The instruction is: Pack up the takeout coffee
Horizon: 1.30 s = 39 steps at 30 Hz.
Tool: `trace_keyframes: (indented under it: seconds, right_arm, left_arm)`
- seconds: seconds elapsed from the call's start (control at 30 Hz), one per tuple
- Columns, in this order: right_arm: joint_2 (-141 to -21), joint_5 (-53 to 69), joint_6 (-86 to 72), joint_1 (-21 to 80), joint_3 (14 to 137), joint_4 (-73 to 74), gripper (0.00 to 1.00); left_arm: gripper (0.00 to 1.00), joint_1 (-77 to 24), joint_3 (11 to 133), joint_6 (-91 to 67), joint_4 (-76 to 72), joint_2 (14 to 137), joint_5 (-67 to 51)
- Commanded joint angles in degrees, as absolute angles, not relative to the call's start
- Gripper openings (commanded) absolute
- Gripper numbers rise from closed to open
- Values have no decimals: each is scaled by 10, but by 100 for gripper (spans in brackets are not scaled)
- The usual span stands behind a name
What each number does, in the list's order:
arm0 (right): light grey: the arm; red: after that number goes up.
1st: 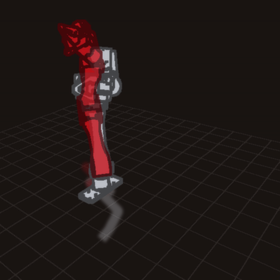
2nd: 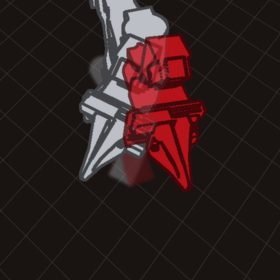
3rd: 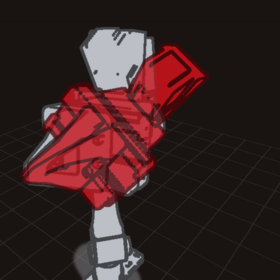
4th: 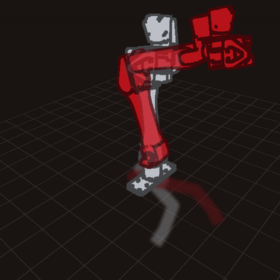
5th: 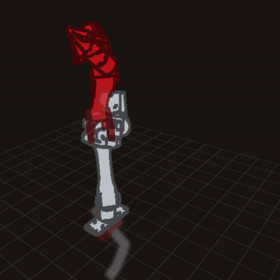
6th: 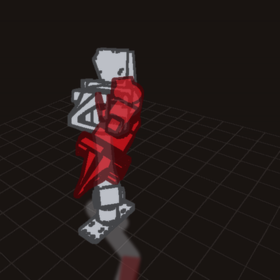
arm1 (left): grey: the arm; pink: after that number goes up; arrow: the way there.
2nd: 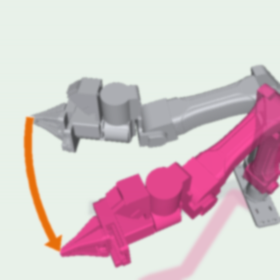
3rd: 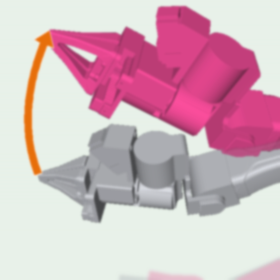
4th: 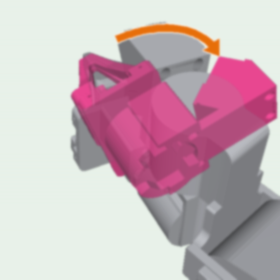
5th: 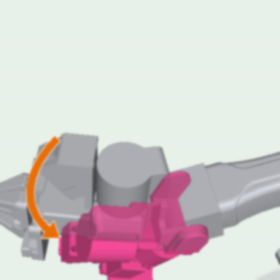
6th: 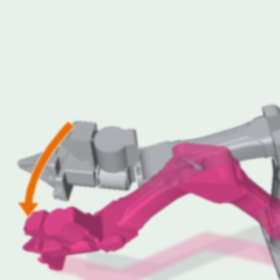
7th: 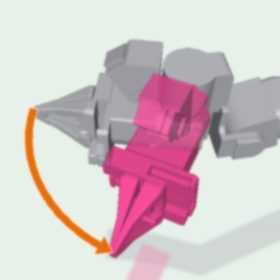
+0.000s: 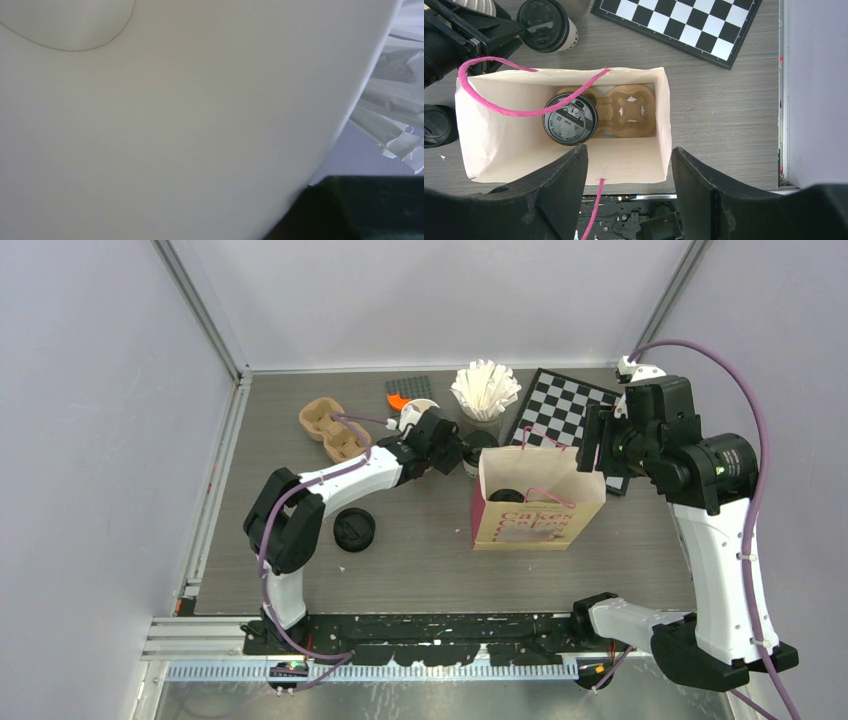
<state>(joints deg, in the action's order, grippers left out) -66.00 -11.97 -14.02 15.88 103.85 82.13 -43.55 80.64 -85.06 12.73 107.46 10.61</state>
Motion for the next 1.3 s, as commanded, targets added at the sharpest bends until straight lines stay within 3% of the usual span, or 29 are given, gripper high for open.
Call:
trace_keyframes:
  seconds: [0.0, 0.43, 0.77, 1.1, 1.27]
  right_arm:
    - [-656, -128, -132, 156, 1051, 809, 67]
    - [-655, -130, -134, 156, 1057, 810, 67]
    - [-653, -132, -134, 156, 1059, 809, 67]
    - [-652, -131, -135, 156, 1059, 809, 67]
    - [-652, -127, -136, 156, 1056, 807, 67]
  left_arm:
    - [42, -437, 817, -862, 137, 1091, 107]
    - [41, -437, 812, -862, 141, 1098, 99]
    - [29, -437, 814, -855, 144, 1099, 95]
    - [40, -438, 805, -853, 154, 1096, 91]
    - [41, -438, 800, -860, 128, 1101, 89]
